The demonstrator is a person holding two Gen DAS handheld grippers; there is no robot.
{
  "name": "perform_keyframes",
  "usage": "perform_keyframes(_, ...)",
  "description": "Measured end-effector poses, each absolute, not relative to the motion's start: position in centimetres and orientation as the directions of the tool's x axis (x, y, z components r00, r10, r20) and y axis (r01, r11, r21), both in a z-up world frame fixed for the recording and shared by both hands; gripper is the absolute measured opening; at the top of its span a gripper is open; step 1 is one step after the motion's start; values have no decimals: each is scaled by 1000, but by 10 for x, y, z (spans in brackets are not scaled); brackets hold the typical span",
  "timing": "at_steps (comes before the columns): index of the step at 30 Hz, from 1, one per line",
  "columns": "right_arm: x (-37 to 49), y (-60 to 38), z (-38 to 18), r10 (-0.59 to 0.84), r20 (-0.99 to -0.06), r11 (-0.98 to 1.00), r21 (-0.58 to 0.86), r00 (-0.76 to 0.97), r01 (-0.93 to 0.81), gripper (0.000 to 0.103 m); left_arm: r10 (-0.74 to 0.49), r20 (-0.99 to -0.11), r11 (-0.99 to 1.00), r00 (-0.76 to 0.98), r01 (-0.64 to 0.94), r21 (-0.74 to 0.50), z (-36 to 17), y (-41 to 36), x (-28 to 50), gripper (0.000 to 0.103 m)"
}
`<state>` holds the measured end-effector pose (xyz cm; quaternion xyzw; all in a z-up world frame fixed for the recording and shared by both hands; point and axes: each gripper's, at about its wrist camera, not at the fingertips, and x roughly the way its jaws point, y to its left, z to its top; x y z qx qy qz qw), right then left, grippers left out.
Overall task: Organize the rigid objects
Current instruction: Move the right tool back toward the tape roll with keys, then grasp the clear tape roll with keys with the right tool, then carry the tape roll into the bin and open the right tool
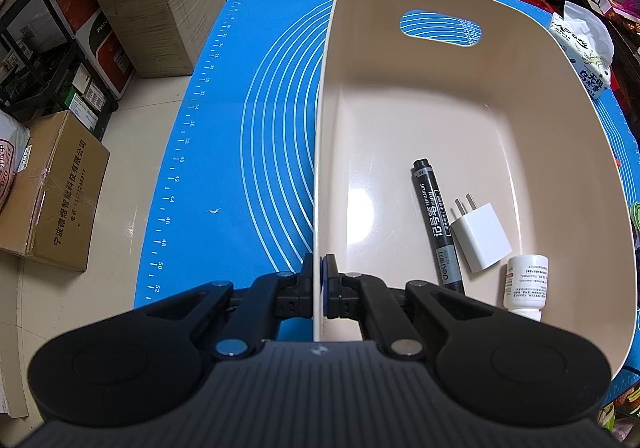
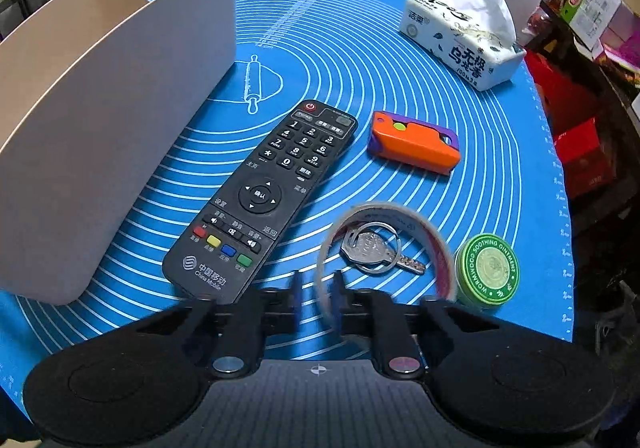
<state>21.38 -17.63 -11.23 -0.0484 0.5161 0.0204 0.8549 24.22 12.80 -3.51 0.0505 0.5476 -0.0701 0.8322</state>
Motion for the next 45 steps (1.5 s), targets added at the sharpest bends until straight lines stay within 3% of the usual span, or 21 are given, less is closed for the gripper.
perform_keyframes(20,193,-167,-35,-51,-705,995,-99,707,-26,17,-61,-919,986,389,169,6,-35,127,242,4)
perform_keyframes(31,216,-100,33,87,-581,977,-107,810,-182,17,-60,-919,986,390,169,8,-34,128,242,4)
perform_keyframes(38,240,-44,28,176,-603,948,-110,778,-300,17,-57,-919,985,391,171,12,-34,128,241,4)
perform_keyframes(45,264,1,-7,209,-717,912,-103,665,-398,17,-55,-918,985,392,171,14,-34,127,241,4)
